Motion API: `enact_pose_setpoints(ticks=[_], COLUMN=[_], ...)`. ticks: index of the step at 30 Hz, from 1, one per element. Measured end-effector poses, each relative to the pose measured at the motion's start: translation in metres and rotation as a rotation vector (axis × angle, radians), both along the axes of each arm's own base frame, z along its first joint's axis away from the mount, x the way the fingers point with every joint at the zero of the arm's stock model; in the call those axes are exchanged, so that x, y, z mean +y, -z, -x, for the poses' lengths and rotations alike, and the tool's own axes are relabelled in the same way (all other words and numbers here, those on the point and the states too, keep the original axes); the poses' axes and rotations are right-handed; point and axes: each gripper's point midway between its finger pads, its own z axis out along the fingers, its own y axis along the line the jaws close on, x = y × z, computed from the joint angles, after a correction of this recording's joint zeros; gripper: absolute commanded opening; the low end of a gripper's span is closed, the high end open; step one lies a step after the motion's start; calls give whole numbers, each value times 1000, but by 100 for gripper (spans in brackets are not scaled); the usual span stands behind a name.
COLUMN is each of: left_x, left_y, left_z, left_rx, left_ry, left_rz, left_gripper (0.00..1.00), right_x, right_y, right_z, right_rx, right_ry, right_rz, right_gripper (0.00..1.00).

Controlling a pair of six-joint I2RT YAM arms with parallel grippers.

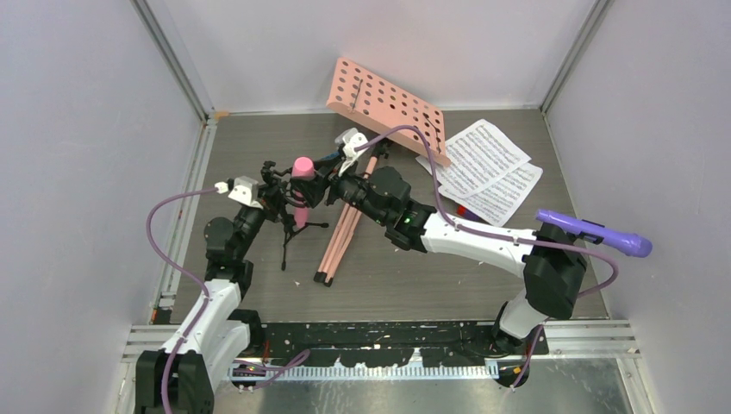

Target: Pack up the instrument practice props

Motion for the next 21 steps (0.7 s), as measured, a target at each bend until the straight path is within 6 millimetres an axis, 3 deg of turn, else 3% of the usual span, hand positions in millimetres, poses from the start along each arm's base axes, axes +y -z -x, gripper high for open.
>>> enact_pose_setpoints(ticks=[10,21], left_x=[0,1], left_y=[0,0], left_z=[0,-1], left_rx=[2,5], left_ry=[0,-5], left_rz=[0,2], left_gripper=[0,0], right_x=[10,13], right_y=[-2,-4], right_z=[1,3], right_rx=[-7,-35], right_ry=[-28,-50], right_rz=[-4,27], right_gripper=[51,9])
